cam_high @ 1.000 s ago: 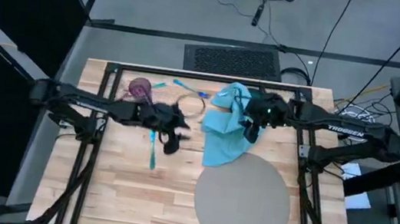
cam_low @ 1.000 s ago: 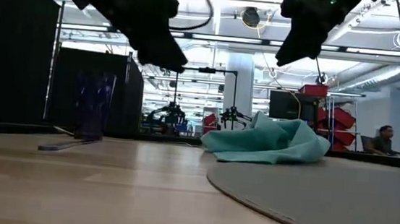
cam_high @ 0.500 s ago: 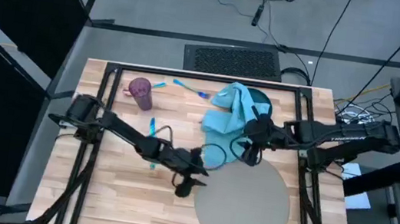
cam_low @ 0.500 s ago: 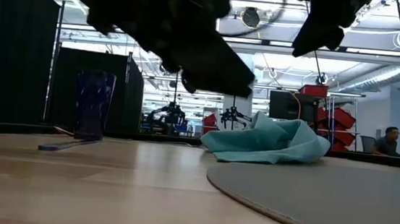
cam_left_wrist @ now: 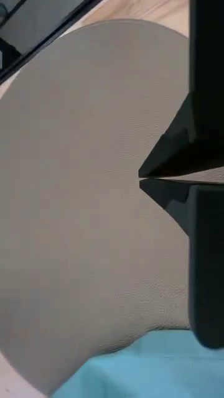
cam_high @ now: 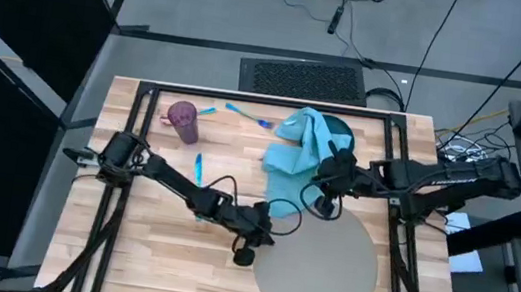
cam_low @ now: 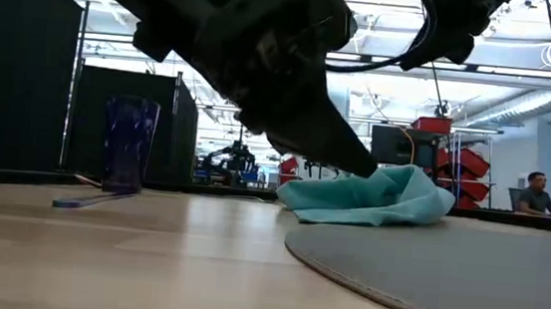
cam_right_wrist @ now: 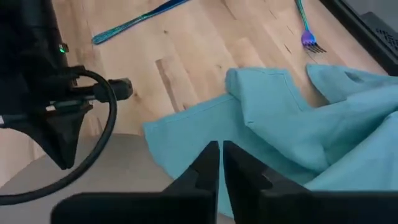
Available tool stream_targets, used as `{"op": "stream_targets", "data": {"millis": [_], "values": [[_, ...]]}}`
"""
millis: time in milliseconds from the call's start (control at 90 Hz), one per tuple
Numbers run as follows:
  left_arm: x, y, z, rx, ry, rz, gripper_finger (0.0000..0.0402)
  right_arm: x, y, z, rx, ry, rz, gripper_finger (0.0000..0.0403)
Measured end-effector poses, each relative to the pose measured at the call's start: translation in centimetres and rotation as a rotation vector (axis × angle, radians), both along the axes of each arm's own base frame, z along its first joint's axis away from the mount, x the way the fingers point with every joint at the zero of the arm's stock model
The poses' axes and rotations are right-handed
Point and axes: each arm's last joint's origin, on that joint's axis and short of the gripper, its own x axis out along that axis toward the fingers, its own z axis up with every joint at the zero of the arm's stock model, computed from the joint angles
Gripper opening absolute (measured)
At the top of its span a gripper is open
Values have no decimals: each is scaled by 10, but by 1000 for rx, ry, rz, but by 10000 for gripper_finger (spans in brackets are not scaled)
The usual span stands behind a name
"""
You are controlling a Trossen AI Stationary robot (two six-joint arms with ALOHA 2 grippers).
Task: Set table place
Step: Move the gray mat to the center of the table
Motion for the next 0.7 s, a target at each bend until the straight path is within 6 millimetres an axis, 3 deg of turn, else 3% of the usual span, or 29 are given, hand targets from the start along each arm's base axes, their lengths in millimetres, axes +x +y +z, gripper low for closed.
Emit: {"op": "stream_targets", "data": {"millis": [178,367,700], "values": [[1,-4,-28,-14,75,-3,0,1,0,8,-12,-23,-12,0],[1,-11,-31,-22,107,-11,0,2,0,28,-34,-66,4,0],[-20,-21,-42,47,348,19,0,-4,-2,50,-61,-48,-5,0]]}}
